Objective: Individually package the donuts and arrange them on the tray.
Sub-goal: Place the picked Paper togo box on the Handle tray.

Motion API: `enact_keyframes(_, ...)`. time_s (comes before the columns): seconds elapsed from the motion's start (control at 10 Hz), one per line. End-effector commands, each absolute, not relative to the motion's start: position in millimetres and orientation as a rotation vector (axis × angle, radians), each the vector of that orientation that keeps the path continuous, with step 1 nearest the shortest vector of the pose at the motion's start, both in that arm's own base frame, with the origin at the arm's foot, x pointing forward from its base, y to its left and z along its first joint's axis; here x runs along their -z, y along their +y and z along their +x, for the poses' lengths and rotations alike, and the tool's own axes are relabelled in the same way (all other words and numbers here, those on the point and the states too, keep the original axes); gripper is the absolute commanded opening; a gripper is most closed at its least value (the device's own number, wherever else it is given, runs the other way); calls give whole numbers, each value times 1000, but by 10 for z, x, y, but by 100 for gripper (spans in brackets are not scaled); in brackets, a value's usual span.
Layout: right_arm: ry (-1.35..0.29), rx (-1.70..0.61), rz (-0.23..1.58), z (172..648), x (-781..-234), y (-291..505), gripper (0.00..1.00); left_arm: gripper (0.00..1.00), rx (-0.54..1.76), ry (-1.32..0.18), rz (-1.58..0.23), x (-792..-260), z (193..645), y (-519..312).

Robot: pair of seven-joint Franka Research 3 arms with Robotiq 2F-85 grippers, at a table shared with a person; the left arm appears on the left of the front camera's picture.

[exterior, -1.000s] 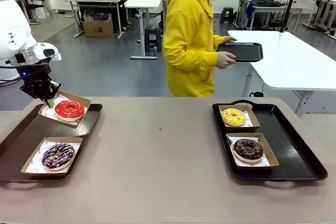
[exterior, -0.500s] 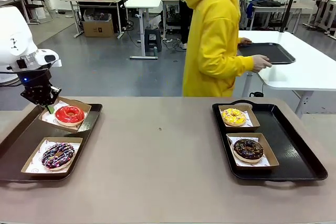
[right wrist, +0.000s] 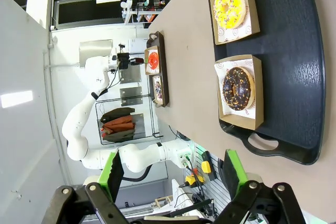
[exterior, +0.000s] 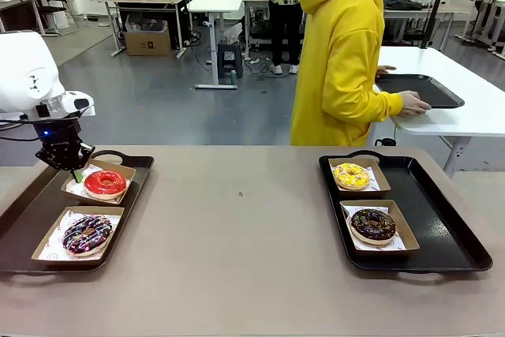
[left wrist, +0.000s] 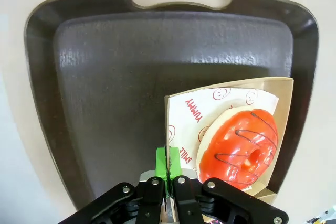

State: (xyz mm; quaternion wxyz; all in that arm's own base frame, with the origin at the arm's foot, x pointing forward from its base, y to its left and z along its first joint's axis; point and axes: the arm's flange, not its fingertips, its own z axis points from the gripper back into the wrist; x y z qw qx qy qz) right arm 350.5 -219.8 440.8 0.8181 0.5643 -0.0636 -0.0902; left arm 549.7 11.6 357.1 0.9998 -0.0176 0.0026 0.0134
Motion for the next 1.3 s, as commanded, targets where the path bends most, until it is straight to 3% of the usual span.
enact_keyframes(0.0,-137,189,1206,3492,-4423,-2186,100,1,-56,0,-2,-3603,5585,269)
enact_keyframes(0.4,-137,189,1206,3492,-4423,-2186,100,1,-33,7,17,-3575,5594,400)
enact_keyframes(0.5,-137,189,1206,3492,-4423,-2186,100,37,-11,2,3,-3571,5583,413)
enact_keyframes(0.6,-137,189,1206,3492,-4423,-2186,100,61,-10,3,5,-3591,5599,405)
enact_keyframes(0.7,-137,189,1206,3492,-4423,-2186,100,97,-9,-1,3,-3609,5551,407)
enact_keyframes(1.0,-137,189,1206,3492,-4423,-2186,100,100,-9,-11,0,-3694,5507,406)
enact_keyframes(1.1,-137,189,1206,3492,-4423,-2186,100,92,-5,-11,-5,-3711,5501,396)
enact_keyframes(1.2,-137,189,1206,3492,-4423,-2186,100,61,0,-11,-8,-3732,5507,390)
